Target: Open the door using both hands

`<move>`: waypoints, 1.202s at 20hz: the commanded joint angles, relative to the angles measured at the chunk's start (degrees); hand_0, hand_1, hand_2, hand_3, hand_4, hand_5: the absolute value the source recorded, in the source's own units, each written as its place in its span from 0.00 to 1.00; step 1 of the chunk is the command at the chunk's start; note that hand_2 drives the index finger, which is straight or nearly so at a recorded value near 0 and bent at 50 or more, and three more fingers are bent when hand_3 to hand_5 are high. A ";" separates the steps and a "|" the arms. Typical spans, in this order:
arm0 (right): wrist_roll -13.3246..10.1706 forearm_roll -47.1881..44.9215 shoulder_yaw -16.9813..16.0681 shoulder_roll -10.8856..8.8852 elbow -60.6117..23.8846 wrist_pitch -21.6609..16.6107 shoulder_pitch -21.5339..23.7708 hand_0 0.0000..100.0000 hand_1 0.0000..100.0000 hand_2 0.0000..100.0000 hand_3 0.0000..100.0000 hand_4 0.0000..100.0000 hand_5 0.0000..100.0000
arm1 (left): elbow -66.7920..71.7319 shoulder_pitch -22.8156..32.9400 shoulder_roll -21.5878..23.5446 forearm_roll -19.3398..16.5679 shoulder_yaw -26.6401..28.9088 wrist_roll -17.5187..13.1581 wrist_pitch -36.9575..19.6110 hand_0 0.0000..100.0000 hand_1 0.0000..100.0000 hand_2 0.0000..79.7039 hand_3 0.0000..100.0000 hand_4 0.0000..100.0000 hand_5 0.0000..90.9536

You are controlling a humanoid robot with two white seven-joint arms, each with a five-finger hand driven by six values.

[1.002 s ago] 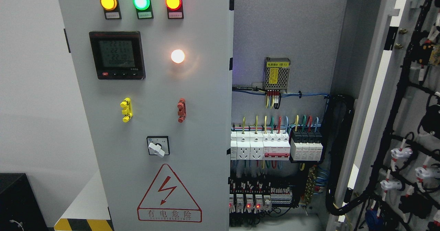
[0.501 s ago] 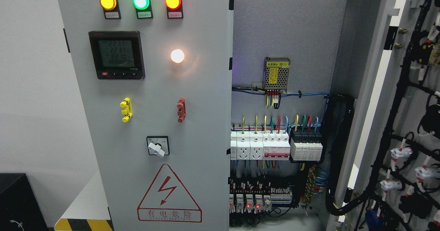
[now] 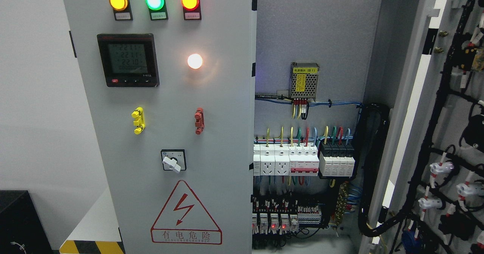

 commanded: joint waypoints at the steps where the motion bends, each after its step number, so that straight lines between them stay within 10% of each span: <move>1: -0.53 -0.25 2.82 0.22 -10.80 0.00 -11.65 0.00 0.00 0.00 0.00 0.00 0.00 | 2.08 0.22 -0.78 0.75 -3.78 -0.60 -0.03 0.00 0.00 0.00 0.00 0.00 0.00; 8: -0.27 -0.25 1.59 3.04 -5.45 8.77 -26.59 0.00 0.00 0.00 0.00 0.00 0.00 | 1.56 -0.04 -0.96 0.31 -4.13 -0.60 -0.03 0.00 0.00 0.00 0.00 0.00 0.00; 13: -0.18 -0.25 -2.80 8.57 3.77 10.90 -38.63 0.00 0.00 0.00 0.00 0.00 0.00 | 1.38 -0.13 -0.61 0.05 -4.22 -0.78 -0.21 0.00 0.00 0.00 0.00 0.00 0.00; 24: -0.09 -8.95 -4.83 7.79 21.88 12.83 -50.69 0.00 0.00 0.00 0.00 0.00 0.00 | 1.56 -0.04 -0.43 0.31 -6.94 -0.78 -2.75 0.00 0.00 0.00 0.00 0.00 0.00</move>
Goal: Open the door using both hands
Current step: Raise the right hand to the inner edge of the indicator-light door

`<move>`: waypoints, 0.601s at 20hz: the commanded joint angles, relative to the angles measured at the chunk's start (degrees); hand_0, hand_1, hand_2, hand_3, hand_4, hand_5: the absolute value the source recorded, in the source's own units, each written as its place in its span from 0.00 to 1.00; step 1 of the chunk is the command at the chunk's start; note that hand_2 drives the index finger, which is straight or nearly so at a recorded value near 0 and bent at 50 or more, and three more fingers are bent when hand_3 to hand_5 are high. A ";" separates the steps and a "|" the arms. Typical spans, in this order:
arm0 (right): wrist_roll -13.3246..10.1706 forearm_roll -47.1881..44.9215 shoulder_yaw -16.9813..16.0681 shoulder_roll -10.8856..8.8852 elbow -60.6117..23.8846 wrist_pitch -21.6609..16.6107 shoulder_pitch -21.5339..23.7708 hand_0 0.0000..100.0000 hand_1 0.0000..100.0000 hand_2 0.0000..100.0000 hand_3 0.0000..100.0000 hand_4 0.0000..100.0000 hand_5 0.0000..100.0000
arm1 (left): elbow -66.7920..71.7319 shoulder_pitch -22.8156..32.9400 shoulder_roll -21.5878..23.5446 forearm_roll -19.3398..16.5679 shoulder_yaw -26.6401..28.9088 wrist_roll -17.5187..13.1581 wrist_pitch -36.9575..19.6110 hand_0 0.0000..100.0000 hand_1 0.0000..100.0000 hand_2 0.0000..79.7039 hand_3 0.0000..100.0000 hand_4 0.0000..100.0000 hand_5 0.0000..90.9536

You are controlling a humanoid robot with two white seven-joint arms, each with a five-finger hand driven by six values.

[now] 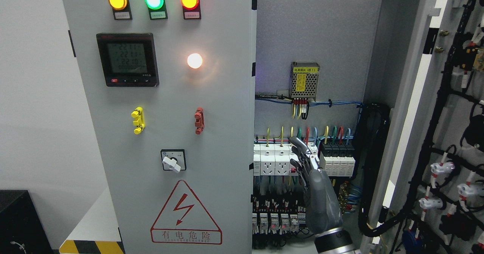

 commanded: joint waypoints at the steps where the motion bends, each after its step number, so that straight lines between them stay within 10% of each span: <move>1: 0.26 -3.39 -2.04 1.42 14.82 0.53 -7.10 0.00 0.00 0.00 0.00 0.00 0.00 | 1.12 0.03 0.07 0.17 -1.89 -0.04 -0.21 0.00 0.00 0.00 0.00 0.00 0.00; 12: 4.30 -3.56 -1.25 -0.86 19.23 1.50 -11.42 0.00 0.00 0.00 0.00 0.00 0.00 | 1.03 -0.23 -1.34 0.08 -1.98 -0.04 -0.21 0.00 0.00 0.00 0.00 0.00 0.00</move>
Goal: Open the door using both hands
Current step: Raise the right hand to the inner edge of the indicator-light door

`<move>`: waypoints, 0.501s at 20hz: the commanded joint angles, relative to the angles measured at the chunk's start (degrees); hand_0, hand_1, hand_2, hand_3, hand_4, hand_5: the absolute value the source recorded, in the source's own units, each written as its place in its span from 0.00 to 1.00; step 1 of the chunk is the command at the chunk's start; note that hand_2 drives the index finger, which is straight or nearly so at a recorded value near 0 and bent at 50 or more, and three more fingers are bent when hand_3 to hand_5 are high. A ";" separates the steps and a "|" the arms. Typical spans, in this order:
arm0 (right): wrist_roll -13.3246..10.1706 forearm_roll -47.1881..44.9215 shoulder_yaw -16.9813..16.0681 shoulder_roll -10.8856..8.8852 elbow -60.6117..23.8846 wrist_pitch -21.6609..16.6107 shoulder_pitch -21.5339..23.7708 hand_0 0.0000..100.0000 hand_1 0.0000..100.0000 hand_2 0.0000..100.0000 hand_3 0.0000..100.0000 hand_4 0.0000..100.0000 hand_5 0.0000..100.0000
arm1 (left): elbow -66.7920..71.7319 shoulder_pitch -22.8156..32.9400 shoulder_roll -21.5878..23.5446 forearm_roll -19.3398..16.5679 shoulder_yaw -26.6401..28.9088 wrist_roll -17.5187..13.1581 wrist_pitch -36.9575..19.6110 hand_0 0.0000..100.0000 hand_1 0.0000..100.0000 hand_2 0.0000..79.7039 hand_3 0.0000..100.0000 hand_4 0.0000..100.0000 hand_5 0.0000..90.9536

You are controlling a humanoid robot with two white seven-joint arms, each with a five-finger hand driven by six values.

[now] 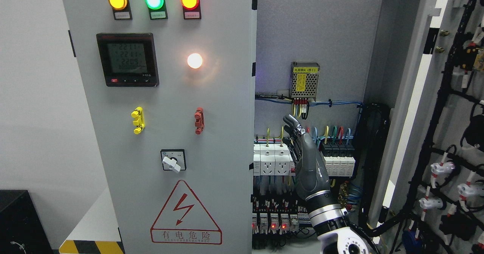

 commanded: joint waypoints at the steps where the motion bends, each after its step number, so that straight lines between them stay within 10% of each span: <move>1: 1.62 -0.48 -0.01 -1.45 7.19 0.33 -2.31 0.00 0.00 0.00 0.00 0.00 0.00 | 0.99 -0.21 -0.82 0.14 -0.55 -0.12 -0.01 0.00 0.00 0.00 0.00 0.00 0.00; 10: 1.71 -5.75 -0.09 -1.45 6.40 5.61 -4.07 0.00 0.00 0.00 0.00 0.00 0.00 | 1.16 -0.21 -0.91 0.32 -0.11 -0.12 2.26 0.00 0.00 0.00 0.00 0.00 0.00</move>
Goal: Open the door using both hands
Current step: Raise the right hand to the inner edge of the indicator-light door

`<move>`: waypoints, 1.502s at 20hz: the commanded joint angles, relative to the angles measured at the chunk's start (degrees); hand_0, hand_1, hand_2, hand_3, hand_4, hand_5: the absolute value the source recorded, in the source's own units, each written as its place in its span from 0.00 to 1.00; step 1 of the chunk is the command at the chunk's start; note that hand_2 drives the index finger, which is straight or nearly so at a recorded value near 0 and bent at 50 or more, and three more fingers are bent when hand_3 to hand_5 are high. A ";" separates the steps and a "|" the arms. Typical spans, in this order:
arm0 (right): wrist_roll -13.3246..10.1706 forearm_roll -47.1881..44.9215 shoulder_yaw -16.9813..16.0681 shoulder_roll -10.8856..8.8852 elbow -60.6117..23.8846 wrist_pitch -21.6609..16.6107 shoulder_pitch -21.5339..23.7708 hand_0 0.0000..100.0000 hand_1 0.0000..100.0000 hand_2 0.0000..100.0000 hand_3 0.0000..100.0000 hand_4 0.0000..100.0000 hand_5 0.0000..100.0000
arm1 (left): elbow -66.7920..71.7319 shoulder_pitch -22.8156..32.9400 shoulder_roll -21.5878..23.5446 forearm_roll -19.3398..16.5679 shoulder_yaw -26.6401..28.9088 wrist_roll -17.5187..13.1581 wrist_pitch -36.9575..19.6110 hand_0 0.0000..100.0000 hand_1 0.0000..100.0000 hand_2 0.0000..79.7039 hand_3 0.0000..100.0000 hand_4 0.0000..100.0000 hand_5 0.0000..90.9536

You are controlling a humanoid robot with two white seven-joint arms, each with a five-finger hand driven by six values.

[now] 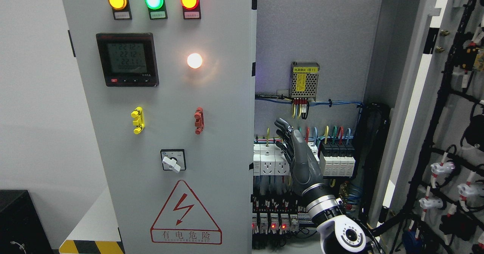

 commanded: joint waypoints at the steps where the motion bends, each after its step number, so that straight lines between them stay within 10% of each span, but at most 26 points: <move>1: 0.13 -3.49 0.12 -0.58 2.11 0.51 -0.97 0.00 0.00 0.00 0.00 0.00 0.00 | 1.06 -0.03 -0.37 0.10 0.04 -0.03 3.22 0.00 0.00 0.00 0.00 0.00 0.00; 30: 5.49 -14.30 1.88 -1.98 0.87 5.95 -5.80 0.00 0.00 0.00 0.00 0.00 0.00 | 0.80 -1.17 -1.60 -0.07 -0.22 -0.03 4.29 0.00 0.00 0.00 0.00 0.00 0.00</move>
